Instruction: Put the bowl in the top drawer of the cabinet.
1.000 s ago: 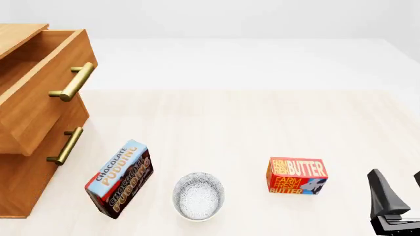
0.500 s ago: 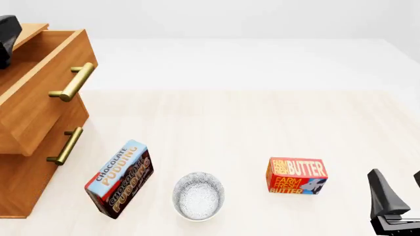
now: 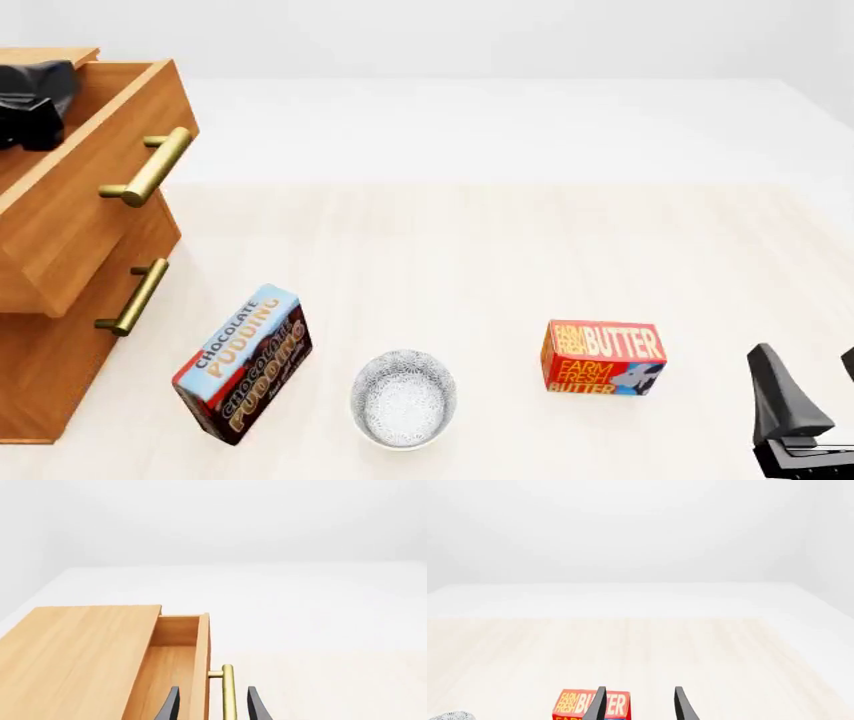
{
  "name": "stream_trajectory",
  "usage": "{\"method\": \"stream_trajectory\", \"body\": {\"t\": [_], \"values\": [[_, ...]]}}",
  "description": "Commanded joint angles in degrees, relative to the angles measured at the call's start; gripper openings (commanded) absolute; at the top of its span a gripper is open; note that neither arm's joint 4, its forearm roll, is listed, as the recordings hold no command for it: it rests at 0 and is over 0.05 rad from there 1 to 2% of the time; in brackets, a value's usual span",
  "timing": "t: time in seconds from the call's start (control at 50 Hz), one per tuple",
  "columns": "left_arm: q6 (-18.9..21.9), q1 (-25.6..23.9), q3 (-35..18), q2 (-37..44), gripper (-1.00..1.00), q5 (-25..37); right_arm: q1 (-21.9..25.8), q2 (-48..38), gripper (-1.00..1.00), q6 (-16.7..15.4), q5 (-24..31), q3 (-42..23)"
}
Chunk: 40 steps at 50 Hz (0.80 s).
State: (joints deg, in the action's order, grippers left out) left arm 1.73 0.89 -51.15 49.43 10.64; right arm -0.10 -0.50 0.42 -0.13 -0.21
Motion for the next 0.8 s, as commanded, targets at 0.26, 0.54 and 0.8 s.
{"method": "stream_trajectory", "body": {"t": [0.26,0.54,0.8], "values": [[-2.03,2.01,0.67,3.39,1.00,-0.49,-0.01,0.00,1.00,0.02,0.00,0.00],[-3.53,2.11,0.58,5.43,1.00,-0.05,-0.01,0.00,1.00,0.01,0.00,0.00],[-4.95,2.57,0.53,7.75,1.00,0.33,0.00,0.01,1.00,0.00,0.00,0.00]]}}
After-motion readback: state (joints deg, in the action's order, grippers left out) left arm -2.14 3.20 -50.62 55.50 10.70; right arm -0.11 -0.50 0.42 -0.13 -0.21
